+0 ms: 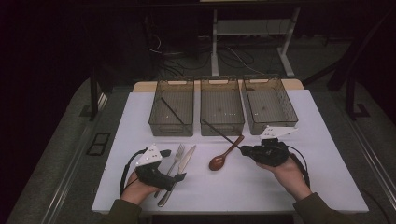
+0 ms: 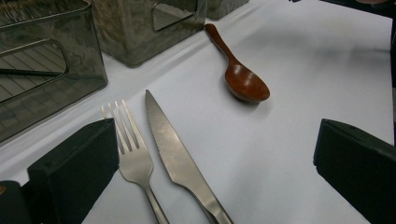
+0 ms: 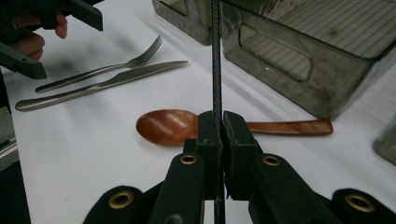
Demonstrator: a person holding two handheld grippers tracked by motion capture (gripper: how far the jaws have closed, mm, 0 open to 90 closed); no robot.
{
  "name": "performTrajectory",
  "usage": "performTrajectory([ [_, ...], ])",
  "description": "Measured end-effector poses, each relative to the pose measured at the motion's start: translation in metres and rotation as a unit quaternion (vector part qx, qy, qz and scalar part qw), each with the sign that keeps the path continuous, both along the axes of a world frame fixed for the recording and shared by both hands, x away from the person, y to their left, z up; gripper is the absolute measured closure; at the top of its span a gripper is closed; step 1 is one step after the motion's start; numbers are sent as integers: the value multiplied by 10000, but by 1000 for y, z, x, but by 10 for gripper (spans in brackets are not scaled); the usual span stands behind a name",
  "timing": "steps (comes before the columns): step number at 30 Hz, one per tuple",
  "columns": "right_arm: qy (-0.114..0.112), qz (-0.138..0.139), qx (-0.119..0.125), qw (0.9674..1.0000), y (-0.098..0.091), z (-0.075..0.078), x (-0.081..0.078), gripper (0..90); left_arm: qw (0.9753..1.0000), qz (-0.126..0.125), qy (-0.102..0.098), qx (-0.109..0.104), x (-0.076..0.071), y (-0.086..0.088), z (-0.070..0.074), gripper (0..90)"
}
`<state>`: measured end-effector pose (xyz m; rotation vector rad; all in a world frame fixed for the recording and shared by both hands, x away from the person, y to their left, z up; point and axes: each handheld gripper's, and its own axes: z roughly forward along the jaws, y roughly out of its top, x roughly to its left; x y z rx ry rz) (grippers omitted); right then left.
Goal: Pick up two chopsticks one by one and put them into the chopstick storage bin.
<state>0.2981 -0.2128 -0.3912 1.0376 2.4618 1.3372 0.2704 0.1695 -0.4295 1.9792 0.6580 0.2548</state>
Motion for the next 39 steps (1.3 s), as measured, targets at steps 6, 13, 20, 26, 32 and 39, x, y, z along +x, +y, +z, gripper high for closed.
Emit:
performTrajectory([
  [6,-8,19,43,10000,8,3,7,852,10000,-7,0,-5,0,0,0,0],
  [13,-38,-6,65,10000,14,7,18,852,10000,-8,-6,-41,0,-1,0,0],
  [20,-72,-14,82,9999,23,13,29,852,10000,-19,-25,-38,0,-1,0,0],
  [26,-130,-8,74,9999,33,18,37,852,10000,-11,-7,-28,0,-1,0,0],
  [32,-197,-7,36,9998,44,23,45,851,10000,-6,-17,-38,0,-1,0,0],
  [39,-131,-35,50,9999,59,28,56,852,10000,-26,-31,-43,0,-1,0,0],
])
